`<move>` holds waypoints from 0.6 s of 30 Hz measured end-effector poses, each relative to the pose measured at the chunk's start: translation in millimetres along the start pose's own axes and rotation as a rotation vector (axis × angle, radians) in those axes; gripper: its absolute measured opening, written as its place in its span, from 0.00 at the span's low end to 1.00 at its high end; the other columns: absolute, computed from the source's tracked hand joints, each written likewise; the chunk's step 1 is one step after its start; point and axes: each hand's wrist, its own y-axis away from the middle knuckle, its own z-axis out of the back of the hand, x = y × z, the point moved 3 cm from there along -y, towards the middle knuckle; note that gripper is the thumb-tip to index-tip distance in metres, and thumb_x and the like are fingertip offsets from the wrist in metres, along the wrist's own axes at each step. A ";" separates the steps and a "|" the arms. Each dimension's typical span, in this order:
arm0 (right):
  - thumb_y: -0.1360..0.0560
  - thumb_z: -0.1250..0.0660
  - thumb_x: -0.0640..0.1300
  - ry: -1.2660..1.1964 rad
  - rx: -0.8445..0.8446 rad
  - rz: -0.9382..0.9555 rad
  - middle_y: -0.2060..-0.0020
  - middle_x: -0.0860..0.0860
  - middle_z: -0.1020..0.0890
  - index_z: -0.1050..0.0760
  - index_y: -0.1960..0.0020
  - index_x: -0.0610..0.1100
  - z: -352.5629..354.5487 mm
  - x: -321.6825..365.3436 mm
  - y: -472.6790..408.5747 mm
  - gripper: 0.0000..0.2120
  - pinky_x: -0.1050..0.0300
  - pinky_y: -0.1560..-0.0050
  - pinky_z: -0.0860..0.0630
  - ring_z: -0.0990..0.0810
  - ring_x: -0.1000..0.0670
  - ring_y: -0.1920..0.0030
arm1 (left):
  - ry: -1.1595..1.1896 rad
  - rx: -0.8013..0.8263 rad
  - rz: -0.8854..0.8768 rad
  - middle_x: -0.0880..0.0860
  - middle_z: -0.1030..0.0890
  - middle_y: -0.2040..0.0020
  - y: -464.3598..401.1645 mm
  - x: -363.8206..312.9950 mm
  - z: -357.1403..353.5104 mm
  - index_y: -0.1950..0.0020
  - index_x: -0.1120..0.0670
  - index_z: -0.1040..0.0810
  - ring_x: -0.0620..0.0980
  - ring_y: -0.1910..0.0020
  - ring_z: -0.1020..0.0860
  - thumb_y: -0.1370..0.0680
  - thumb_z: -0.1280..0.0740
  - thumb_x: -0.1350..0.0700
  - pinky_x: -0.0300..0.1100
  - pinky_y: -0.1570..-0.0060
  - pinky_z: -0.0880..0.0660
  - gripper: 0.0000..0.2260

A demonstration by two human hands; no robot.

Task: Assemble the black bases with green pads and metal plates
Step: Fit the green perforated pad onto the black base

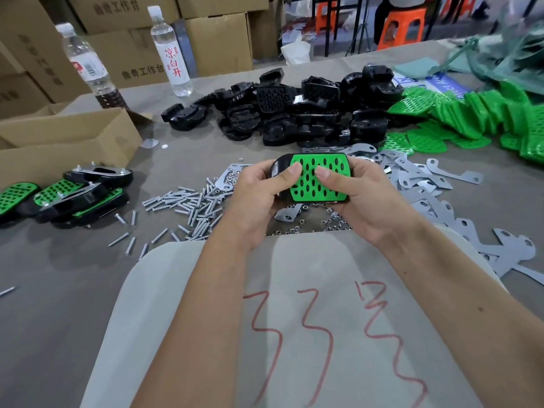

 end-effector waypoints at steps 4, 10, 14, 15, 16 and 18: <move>0.26 0.27 0.41 -0.010 -0.014 0.023 0.43 0.41 0.14 0.19 0.39 0.38 1.3 2.1 0.2 0.17 0.51 0.45 0.17 0.14 0.43 0.44 | 0.004 -0.022 -0.022 0.59 0.13 0.49 0.9 -2.0 -4.0 0.41 0.64 0.17 0.54 0.53 0.15 0.20 0.30 0.60 0.47 0.53 0.17 0.11; 0.28 0.27 0.41 0.067 0.005 0.053 0.47 0.41 0.13 0.19 0.41 0.38 -4.2 3.8 1.6 0.16 0.54 0.50 0.17 0.13 0.44 0.47 | 0.085 -0.058 0.041 0.61 0.13 0.50 3.1 -0.6 -0.8 0.42 0.66 0.18 0.55 0.52 0.15 0.20 0.29 0.61 0.48 0.51 0.17 0.10; 0.30 0.26 0.42 0.146 -0.003 0.026 0.49 0.41 0.13 0.21 0.41 0.36 -4.2 5.4 0.3 0.19 0.50 0.51 0.16 0.14 0.43 0.48 | 0.097 -0.091 0.049 0.60 0.13 0.51 4.9 2.6 -2.4 0.44 0.64 0.17 0.54 0.53 0.15 0.21 0.29 0.61 0.49 0.51 0.16 0.09; 0.30 0.26 0.41 0.157 -0.021 0.033 0.48 0.38 0.14 0.21 0.41 0.35 -4.1 5.5 -0.4 0.20 0.47 0.48 0.16 0.15 0.41 0.47 | 0.098 -0.106 0.038 0.59 0.13 0.52 5.6 4.2 -4.5 0.45 0.63 0.17 0.54 0.54 0.15 0.21 0.28 0.61 0.50 0.51 0.16 0.07; 0.31 0.26 0.40 0.151 -0.044 0.040 0.46 0.34 0.16 0.22 0.40 0.32 -4.5 5.3 -1.0 0.22 0.42 0.44 0.17 0.16 0.39 0.46 | 0.083 -0.129 0.020 0.58 0.13 0.53 6.0 5.6 -6.5 0.46 0.62 0.17 0.53 0.54 0.15 0.21 0.28 0.61 0.52 0.50 0.16 0.06; 0.31 0.26 0.39 0.109 -0.096 0.045 0.43 0.30 0.18 0.24 0.38 0.28 -6.0 5.6 -1.4 0.24 0.37 0.39 0.20 0.17 0.37 0.46 | 0.031 -0.170 -0.023 0.56 0.14 0.53 5.5 5.6 -9.7 0.46 0.60 0.16 0.52 0.54 0.16 0.20 0.28 0.59 0.55 0.48 0.17 0.06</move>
